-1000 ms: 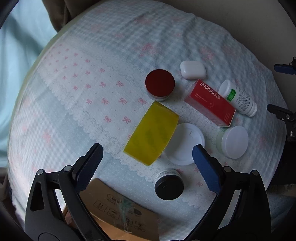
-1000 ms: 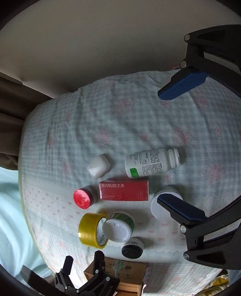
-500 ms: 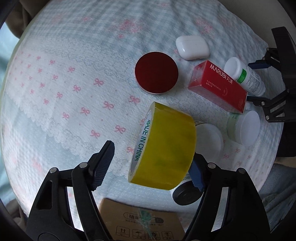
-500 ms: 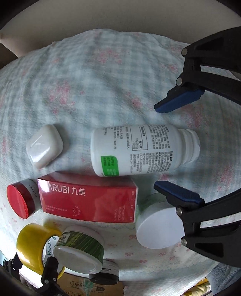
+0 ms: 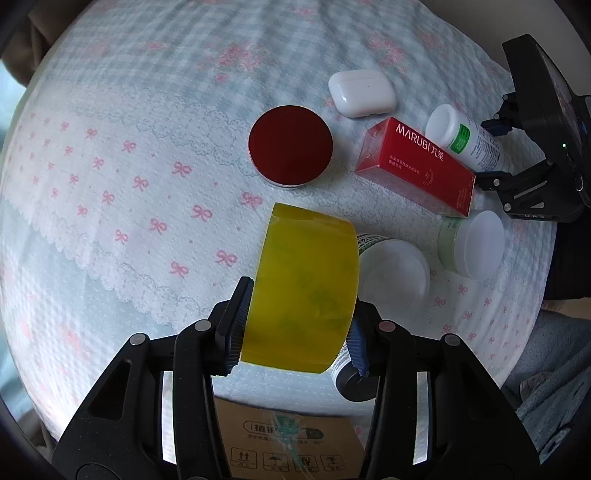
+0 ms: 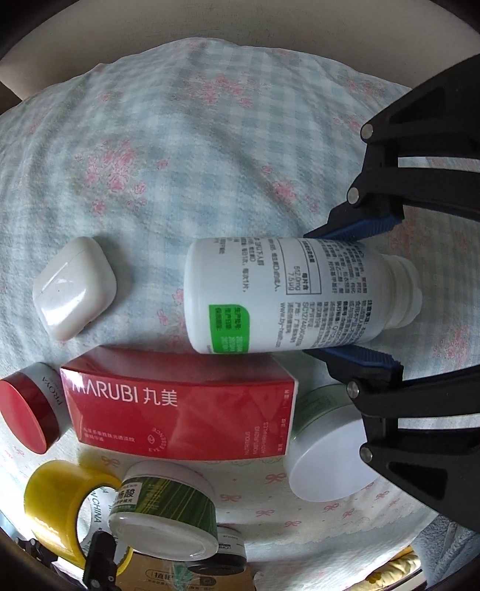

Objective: Organize rigid objects
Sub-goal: 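Carry tape and pill bottle into the cardboard box and open both tools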

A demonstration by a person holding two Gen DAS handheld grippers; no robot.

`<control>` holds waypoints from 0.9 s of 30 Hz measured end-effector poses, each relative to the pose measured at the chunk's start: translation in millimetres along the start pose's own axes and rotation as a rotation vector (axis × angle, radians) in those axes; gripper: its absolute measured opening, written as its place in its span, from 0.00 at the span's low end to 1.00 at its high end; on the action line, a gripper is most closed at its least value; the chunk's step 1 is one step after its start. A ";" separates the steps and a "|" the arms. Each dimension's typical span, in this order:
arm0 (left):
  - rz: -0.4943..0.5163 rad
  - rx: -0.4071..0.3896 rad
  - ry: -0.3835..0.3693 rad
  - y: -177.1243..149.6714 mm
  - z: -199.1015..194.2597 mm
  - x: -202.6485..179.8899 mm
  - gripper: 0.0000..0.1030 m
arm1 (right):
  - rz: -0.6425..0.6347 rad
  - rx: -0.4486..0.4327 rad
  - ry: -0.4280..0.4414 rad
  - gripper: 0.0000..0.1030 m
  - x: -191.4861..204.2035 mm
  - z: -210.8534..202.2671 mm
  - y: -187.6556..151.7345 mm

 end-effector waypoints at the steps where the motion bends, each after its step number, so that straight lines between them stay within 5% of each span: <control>1: -0.008 -0.001 0.006 -1.4 -1.3 -0.3 0.40 | 0.018 -0.006 0.013 0.45 -2.8 -2.2 1.6; 12: -0.113 -0.127 0.027 -21.1 -58.9 -5.7 0.39 | 0.134 -0.093 0.064 0.44 -25.1 -53.9 2.0; 20: -0.274 -0.254 0.036 -52.2 -139.7 -15.6 0.39 | 0.152 -0.206 0.073 0.44 -24.3 -147.7 -0.6; 27: -0.492 -0.410 0.067 -112.0 -229.0 -31.7 0.39 | 0.138 -0.319 0.096 0.44 23.6 -231.7 -18.6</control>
Point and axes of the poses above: each gripper's, at about its wrist camera, not at the fingertips, and z roughly the way its jaws point, x to its left, y to its top, the point moved 2 cm from there along z, roughly the way its jaws point, and after that the axes turned 4 degrees about -x, right-handed, at the moved point
